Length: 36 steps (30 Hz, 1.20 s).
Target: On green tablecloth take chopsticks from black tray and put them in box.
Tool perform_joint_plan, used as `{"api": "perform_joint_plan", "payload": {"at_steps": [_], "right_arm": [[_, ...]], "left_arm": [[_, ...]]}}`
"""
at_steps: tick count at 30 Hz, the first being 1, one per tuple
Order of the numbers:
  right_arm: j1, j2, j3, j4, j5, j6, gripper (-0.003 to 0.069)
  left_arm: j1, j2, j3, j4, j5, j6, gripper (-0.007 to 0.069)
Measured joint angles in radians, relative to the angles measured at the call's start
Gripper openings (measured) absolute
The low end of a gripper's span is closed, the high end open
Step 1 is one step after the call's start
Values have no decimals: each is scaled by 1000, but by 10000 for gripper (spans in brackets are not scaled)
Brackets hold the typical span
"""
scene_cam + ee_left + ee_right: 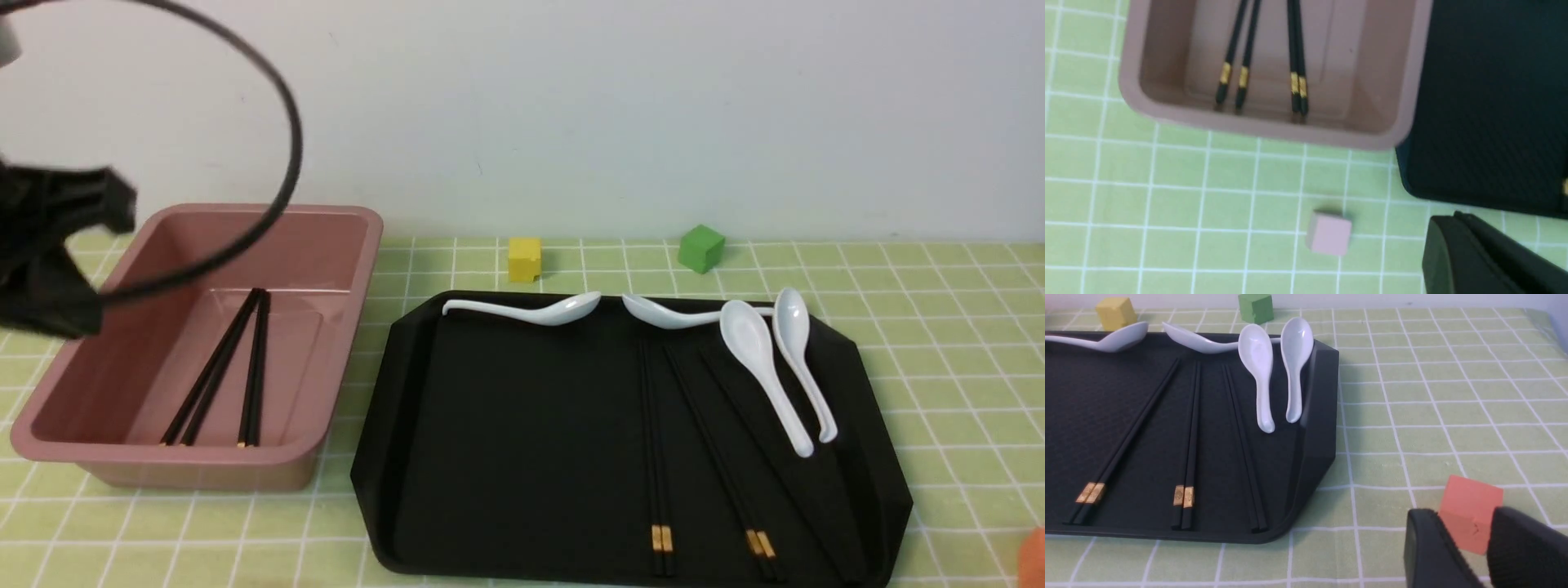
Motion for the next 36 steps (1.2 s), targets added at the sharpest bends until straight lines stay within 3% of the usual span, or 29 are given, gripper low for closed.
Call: {"api": "perform_joint_plan", "payload": {"at_steps": [2,8,11,20,36], "right_arm": [[0,0,0,0,0,0,240],[0,0,0,0,0,0,240],[0,0,0,0,0,0,240],[0,0,0,0,0,0,240],[0,0,0,0,0,0,240]], "left_arm": [[0,-91,90,-21,-64,7,-13],[0,-607,597,-182,-500,86,-13],[0,-789,745,-206,-633,96,-13],[0,-934,853,-208,-747,101,-13],[0,-932,853,-208,-747,101,-13]]}}
